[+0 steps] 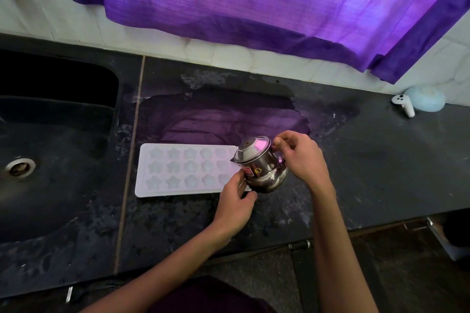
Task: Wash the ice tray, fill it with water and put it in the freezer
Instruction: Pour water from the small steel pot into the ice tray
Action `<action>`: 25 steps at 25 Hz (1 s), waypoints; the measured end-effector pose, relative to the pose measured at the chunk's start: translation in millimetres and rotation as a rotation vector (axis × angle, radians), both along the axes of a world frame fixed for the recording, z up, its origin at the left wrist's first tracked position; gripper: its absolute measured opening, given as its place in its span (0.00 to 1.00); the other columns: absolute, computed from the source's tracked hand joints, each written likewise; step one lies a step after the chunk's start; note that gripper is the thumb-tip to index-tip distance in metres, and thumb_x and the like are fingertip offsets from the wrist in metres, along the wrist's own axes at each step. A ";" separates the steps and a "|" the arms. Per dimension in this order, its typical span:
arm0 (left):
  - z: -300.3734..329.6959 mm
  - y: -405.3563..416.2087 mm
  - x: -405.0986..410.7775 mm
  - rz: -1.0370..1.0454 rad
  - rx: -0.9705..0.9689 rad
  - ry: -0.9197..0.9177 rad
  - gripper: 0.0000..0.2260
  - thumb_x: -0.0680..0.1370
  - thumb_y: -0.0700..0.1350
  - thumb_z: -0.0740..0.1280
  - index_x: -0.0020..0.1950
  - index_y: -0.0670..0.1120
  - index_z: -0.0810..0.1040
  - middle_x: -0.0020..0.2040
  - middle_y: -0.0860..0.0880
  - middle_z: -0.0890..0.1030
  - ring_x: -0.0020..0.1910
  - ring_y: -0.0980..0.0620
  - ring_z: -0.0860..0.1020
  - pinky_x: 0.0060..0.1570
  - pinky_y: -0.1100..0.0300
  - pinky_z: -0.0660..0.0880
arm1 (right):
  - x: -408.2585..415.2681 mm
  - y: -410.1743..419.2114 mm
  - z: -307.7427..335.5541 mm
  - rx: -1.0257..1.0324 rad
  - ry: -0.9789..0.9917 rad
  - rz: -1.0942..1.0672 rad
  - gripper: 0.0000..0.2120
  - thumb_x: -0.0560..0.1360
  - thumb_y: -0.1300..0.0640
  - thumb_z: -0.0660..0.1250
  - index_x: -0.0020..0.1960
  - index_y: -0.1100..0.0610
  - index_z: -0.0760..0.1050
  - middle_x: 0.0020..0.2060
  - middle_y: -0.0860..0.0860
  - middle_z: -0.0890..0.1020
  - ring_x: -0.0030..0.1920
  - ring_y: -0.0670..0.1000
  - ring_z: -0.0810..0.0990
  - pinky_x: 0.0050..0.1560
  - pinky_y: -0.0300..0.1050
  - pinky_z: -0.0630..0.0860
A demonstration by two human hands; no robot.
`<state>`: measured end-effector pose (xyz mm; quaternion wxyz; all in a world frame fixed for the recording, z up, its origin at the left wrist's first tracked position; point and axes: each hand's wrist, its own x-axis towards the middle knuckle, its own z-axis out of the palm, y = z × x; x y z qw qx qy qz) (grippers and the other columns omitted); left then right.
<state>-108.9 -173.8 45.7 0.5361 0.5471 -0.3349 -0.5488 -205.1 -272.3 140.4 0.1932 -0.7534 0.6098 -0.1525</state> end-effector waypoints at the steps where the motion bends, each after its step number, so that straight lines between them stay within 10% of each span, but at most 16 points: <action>1: 0.3 0.4 0.2 0.000 -0.001 -0.001 0.23 0.77 0.31 0.61 0.66 0.53 0.68 0.53 0.67 0.72 0.54 0.70 0.70 0.45 0.82 0.67 | 0.2 0.3 0.1 0.001 -0.003 0.001 0.08 0.79 0.49 0.61 0.47 0.49 0.78 0.43 0.45 0.84 0.42 0.48 0.81 0.46 0.43 0.71; 11: 4.1 4.9 0.7 0.050 -0.064 -0.112 0.28 0.77 0.33 0.62 0.75 0.48 0.61 0.71 0.56 0.68 0.70 0.61 0.65 0.68 0.64 0.62 | -5.3 4.0 1.3 0.042 -0.209 -0.036 0.09 0.78 0.53 0.62 0.41 0.46 0.76 0.38 0.43 0.83 0.44 0.49 0.82 0.53 0.59 0.78; 25: 6.4 -8.3 23.0 0.145 -0.067 -0.104 0.28 0.76 0.32 0.62 0.75 0.47 0.62 0.67 0.57 0.70 0.67 0.61 0.66 0.65 0.65 0.62 | 32.4 -18.9 9.9 0.040 -0.179 0.049 0.08 0.78 0.52 0.63 0.41 0.46 0.75 0.38 0.44 0.83 0.44 0.49 0.82 0.54 0.57 0.78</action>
